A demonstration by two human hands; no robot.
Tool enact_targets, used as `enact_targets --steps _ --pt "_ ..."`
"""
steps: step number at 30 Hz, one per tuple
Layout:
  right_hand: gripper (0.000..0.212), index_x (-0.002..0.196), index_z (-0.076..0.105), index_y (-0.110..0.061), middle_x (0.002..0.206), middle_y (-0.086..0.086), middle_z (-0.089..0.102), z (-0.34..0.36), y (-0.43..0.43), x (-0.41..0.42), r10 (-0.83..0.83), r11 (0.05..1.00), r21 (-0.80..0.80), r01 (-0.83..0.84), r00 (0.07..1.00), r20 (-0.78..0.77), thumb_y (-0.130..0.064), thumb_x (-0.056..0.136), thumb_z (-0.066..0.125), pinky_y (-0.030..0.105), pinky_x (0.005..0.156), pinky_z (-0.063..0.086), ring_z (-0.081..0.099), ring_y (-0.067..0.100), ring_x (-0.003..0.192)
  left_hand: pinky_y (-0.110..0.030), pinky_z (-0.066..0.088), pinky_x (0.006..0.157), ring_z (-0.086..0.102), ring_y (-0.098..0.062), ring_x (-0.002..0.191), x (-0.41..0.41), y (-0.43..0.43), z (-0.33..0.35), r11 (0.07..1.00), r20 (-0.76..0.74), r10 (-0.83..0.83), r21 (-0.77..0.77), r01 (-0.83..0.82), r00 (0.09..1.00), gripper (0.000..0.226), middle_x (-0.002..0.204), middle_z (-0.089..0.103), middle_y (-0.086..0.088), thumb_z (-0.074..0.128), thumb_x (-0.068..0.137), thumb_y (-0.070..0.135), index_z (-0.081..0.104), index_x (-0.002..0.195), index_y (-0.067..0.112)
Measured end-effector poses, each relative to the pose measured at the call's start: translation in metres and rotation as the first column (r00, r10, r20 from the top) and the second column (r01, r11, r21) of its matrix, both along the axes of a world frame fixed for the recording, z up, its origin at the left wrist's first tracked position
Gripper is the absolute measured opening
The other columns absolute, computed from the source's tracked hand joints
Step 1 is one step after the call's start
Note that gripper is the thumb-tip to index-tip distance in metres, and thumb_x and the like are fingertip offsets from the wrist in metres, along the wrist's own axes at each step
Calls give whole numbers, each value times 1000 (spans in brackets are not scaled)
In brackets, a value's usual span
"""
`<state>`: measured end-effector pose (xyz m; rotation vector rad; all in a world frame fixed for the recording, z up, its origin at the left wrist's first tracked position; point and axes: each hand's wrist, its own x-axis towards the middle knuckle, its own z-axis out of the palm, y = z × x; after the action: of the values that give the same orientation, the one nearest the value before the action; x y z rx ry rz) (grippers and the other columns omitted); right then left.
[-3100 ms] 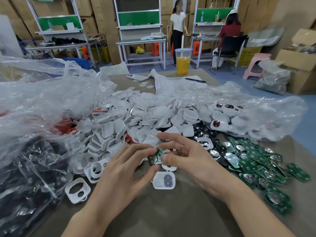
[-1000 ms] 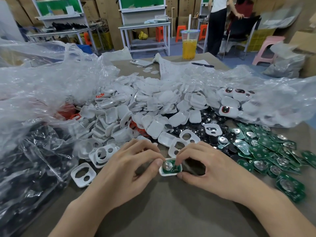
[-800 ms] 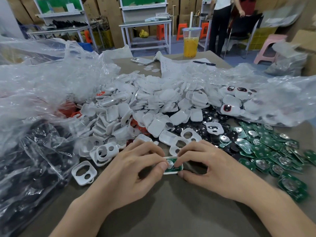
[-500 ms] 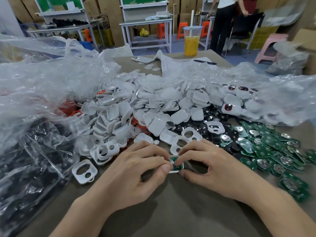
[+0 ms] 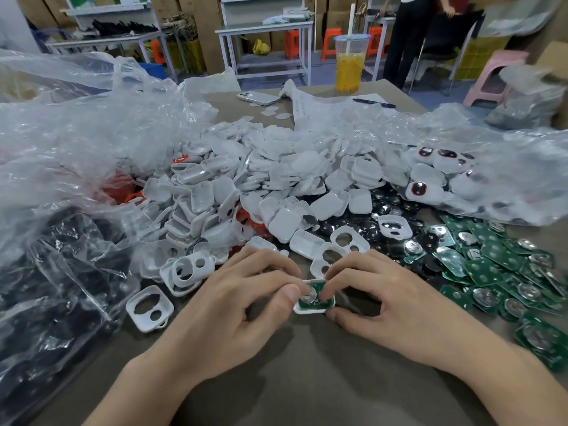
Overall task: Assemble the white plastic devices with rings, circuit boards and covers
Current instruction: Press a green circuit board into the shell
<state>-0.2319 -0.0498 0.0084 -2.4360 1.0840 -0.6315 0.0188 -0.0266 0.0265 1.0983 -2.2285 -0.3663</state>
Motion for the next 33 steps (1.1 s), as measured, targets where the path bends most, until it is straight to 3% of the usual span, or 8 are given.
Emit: enact_targets --steps 11,17,23,33 --pt "25 111 63 -43 120 -27 52 4 2 1 -10 1000 3 10 999 37 -46 86 65 18 94 43 57 5 111 -21 44 94 59 -3 110 -1 -4 0 995 43 94 22 -95 995 13 108 62 24 55 97 35 64 103 29" --pt "25 111 63 -43 121 -27 50 4 3 2 6 1000 7 -6 999 42 -46 86 63 28 91 49 59 9 109 -23 45 92 60 -6 108 -3 -4 -1 996 65 81 25 -83 995 12 108 62 22 55 96 29 65 103 27" --pt "24 110 61 -44 121 -27 50 4 3 2 5 1000 3 -5 999 43 -46 86 63 24 93 46 58 8 110 -25 46 90 61 -8 106 -3 -2 -2 998 69 56 2 -56 996 11 108 62 20 57 96 24 67 101 26" --pt "26 107 55 -44 121 -31 51 5 4 3 -14 1000 10 13 999 48 -45 83 65 16 93 40 55 5 113 -26 46 92 59 -5 107 -2 -4 -4 998 108 48 20 -51 993 16 109 62 21 58 97 39 68 105 30"
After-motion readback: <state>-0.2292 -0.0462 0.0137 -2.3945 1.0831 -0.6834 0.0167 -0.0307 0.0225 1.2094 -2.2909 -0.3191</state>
